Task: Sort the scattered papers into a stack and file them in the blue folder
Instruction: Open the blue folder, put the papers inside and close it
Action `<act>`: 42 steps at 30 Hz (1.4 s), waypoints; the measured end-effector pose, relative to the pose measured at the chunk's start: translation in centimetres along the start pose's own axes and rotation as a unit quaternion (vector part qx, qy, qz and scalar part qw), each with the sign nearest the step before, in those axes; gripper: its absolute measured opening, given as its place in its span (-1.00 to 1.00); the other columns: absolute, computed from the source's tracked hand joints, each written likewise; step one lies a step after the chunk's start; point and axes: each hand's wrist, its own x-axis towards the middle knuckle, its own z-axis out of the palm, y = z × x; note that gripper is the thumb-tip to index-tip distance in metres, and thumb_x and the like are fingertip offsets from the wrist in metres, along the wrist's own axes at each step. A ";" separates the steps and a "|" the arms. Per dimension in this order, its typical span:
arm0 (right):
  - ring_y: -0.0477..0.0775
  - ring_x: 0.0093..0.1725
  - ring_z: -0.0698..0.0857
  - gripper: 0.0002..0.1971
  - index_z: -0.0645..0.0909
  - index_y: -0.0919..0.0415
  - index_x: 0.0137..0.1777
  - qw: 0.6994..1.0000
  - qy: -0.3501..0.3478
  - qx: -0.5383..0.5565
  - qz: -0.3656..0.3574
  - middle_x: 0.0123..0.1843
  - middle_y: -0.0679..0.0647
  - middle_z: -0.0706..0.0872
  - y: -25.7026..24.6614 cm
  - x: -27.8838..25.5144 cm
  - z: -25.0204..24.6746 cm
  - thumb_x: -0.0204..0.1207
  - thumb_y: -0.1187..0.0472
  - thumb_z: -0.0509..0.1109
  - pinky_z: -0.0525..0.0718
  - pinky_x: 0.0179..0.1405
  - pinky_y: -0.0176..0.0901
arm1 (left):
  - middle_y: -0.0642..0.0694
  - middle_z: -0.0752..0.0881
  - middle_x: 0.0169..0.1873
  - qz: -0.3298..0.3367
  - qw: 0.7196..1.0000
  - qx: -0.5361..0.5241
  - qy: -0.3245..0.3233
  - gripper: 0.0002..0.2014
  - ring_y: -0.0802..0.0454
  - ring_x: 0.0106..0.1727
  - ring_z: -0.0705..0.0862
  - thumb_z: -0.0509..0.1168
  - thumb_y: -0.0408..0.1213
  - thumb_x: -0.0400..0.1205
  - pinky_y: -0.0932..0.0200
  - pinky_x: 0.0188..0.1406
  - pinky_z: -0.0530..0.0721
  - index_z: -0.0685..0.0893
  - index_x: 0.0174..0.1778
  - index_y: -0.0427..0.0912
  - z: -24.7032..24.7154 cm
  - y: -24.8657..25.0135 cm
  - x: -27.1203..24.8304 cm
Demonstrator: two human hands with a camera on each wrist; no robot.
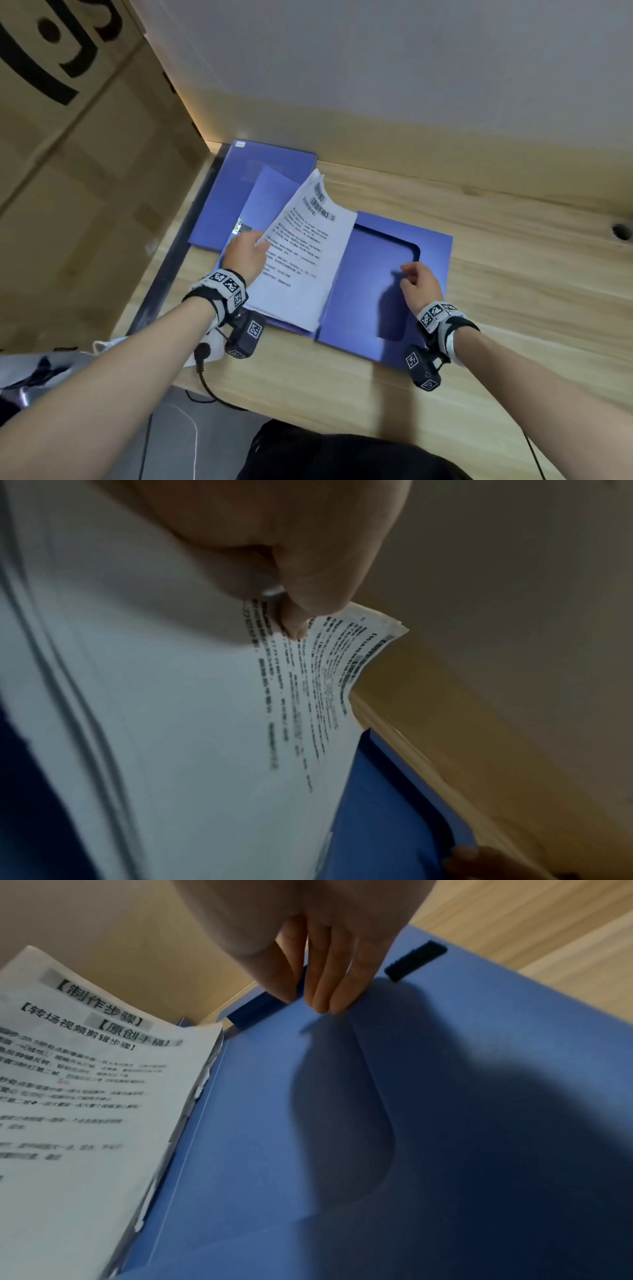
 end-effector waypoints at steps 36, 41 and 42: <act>0.39 0.54 0.30 -0.54 0.61 0.38 0.20 0.942 -0.029 -0.305 -0.136 0.62 0.27 0.32 2.6 0.0 -2.5 0.29 0.22 0.33 0.44 0.43 0.18 | 0.06 0.74 -0.02 -0.178 0.967 -0.173 -0.049 -0.76 -0.09 -0.02 0.74 0.24 -0.30 0.55 -0.02 0.06 0.75 0.54 0.11 0.03 17.2 5.6 -3.4; 0.36 0.62 0.23 -0.43 0.40 0.35 0.50 0.968 0.002 -0.224 -0.112 0.67 0.31 0.21 3.4 0.9 -4.5 0.48 0.22 0.28 0.26 0.60 0.10 | -0.09 0.74 0.11 -0.214 0.955 -0.199 -0.050 -0.70 -0.18 0.04 0.72 0.11 -0.40 0.61 -0.11 0.10 0.76 0.53 0.22 -0.08 18.0 7.4 -3.9; 0.31 0.64 0.21 -0.39 0.30 0.34 0.57 0.976 -0.004 -0.202 -0.087 0.70 0.27 0.12 3.6 0.9 -5.0 0.51 0.23 0.28 0.29 0.58 0.09 | -0.12 0.74 0.13 -0.216 0.954 -0.204 -0.052 -0.68 -0.19 0.05 0.72 0.10 -0.44 0.61 -0.11 0.11 0.75 0.53 0.25 -0.12 18.4 7.8 -4.0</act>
